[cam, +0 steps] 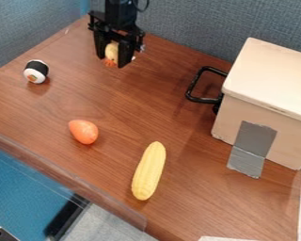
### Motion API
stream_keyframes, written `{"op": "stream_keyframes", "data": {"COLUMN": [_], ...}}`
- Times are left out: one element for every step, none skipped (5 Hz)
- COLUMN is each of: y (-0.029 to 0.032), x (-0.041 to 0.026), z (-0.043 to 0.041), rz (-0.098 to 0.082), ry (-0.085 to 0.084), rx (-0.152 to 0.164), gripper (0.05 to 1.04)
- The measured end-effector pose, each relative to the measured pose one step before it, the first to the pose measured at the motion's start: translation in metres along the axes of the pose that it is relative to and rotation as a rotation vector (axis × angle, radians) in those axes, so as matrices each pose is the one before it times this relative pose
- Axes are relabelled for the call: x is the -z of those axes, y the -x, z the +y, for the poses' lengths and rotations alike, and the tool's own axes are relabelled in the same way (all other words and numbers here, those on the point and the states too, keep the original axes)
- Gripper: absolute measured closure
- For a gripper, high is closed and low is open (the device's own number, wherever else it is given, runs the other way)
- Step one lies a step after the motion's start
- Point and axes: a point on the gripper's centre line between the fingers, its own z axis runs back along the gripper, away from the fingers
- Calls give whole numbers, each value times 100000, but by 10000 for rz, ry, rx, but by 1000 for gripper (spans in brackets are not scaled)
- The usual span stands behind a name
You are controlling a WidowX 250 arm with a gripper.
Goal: Put the yellow duck on the upper left side of the table
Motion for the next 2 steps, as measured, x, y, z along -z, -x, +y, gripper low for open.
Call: {"op": "stream_keyframes", "data": {"y": [90, 606], "x": [177, -73], "z": [268, 32], "rz": [81, 385], "ry": [-162, -61], "rx": [165, -168], "gripper": [73, 77]}}
